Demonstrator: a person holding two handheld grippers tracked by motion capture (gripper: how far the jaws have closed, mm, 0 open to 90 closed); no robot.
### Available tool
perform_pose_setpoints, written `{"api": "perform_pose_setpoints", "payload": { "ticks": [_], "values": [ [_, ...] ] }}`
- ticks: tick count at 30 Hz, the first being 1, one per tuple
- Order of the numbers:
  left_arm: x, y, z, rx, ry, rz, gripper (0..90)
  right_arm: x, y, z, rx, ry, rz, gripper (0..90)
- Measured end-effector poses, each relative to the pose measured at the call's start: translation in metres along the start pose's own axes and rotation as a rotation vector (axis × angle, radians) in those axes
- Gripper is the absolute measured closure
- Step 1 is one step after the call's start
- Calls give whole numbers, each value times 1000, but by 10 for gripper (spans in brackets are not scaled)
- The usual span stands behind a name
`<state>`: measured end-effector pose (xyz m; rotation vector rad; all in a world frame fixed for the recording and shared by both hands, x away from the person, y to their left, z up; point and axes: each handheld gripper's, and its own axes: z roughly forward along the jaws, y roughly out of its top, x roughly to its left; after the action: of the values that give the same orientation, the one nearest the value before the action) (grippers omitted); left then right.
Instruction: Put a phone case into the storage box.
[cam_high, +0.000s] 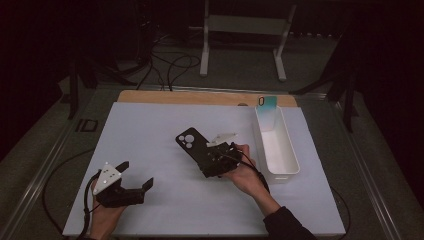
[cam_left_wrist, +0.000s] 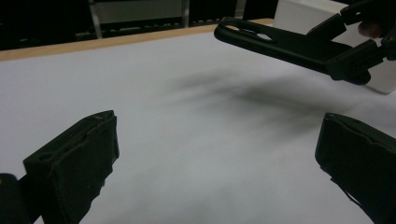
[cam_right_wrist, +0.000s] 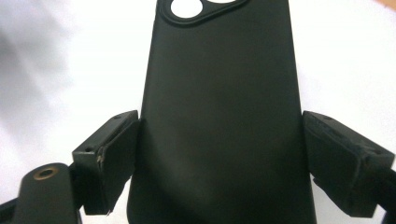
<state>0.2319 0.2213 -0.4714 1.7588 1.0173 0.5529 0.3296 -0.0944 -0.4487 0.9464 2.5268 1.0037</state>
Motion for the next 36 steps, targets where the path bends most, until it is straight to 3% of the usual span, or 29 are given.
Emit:
{"api": "perform_pose_setpoints", "payload": {
  "ticks": [3,9,13,16,17,19,28,36],
  "values": [
    [-6,6,6,13,-11,9,15,2,1,-4,-21,-1,-2,145],
    [-19,23,24,21,-72,4,41,9,2,-16,-83,17,-23,145],
    [-27,37,34,9,-120,-14,68,13,3,-20,-107,24,-33,145],
    [-29,42,39,11,-131,-27,106,15,3,-21,-121,32,-38,145],
    [-32,48,44,6,-158,-50,106,16,4,-22,-128,30,-41,144],
    [-34,51,48,1,-171,-69,148,19,5,-23,-145,40,-48,144],
    [-39,55,63,15,-223,-131,203,28,6,-25,-199,61,-60,144],
    [-41,57,66,-7,-291,-159,386,39,6,-22,-237,95,-89,143]
  ]
}}
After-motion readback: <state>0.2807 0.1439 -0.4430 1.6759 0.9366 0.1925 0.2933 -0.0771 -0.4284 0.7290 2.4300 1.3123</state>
